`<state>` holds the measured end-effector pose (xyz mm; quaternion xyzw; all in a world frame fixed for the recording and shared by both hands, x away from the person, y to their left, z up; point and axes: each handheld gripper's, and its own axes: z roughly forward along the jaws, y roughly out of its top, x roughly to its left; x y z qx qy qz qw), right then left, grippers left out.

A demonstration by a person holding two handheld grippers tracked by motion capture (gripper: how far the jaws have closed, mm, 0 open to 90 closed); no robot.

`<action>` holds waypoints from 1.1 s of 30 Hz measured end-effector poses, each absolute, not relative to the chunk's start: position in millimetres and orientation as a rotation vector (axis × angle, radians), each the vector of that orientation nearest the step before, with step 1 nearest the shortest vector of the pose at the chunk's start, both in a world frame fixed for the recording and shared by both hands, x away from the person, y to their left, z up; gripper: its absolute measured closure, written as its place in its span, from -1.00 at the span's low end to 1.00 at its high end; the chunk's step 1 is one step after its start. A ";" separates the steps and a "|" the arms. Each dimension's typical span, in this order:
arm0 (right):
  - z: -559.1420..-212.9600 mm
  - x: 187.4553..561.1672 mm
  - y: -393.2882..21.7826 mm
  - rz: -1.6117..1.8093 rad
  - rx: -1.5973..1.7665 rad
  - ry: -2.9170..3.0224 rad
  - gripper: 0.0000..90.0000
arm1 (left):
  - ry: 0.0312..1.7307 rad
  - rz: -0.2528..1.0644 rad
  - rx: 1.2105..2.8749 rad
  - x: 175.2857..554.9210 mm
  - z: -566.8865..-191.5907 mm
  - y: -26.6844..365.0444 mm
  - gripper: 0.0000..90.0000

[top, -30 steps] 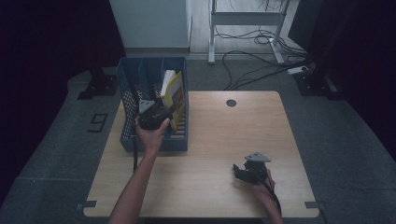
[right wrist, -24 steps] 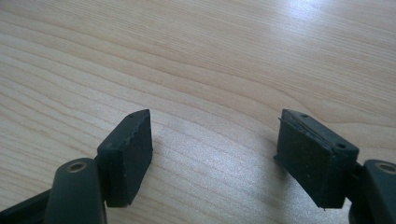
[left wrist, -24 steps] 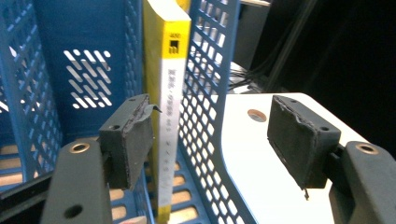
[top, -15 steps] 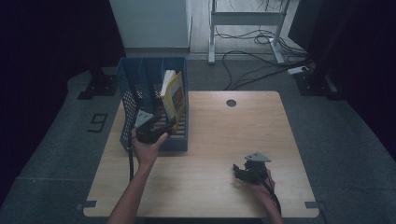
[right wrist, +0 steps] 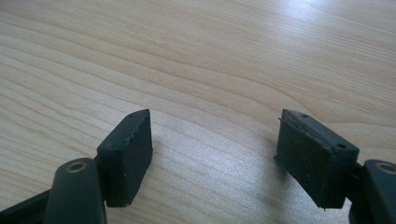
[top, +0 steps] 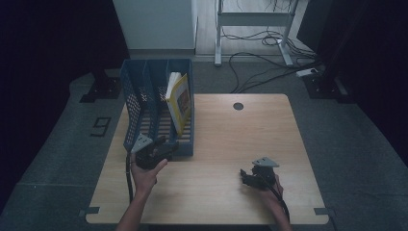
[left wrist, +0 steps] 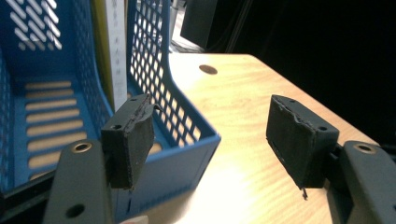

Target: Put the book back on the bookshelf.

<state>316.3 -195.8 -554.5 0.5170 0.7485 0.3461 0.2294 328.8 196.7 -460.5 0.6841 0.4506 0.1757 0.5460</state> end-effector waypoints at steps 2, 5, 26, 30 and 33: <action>-554.5 316.4 -195.8 0.953 1.423 2.060 -0.42 | 1.081 0.395 1.632 325.2 -466.5 200.2 -0.28; -554.5 316.3 -195.7 0.952 1.423 2.060 -0.42 | 1.097 0.374 1.643 320.8 -477.1 205.6 -0.27; -554.5 317.0 -195.9 0.950 1.423 2.059 -0.43 | 1.172 0.302 1.758 316.1 -519.9 213.7 -0.28; -554.6 317.6 -195.7 0.952 1.422 2.058 -0.43 | 1.175 0.296 1.751 315.8 -520.2 213.5 -0.28; -554.6 318.1 -195.7 0.952 1.420 2.059 -0.43 | 1.175 0.308 1.763 314.8 -521.0 212.6 -0.29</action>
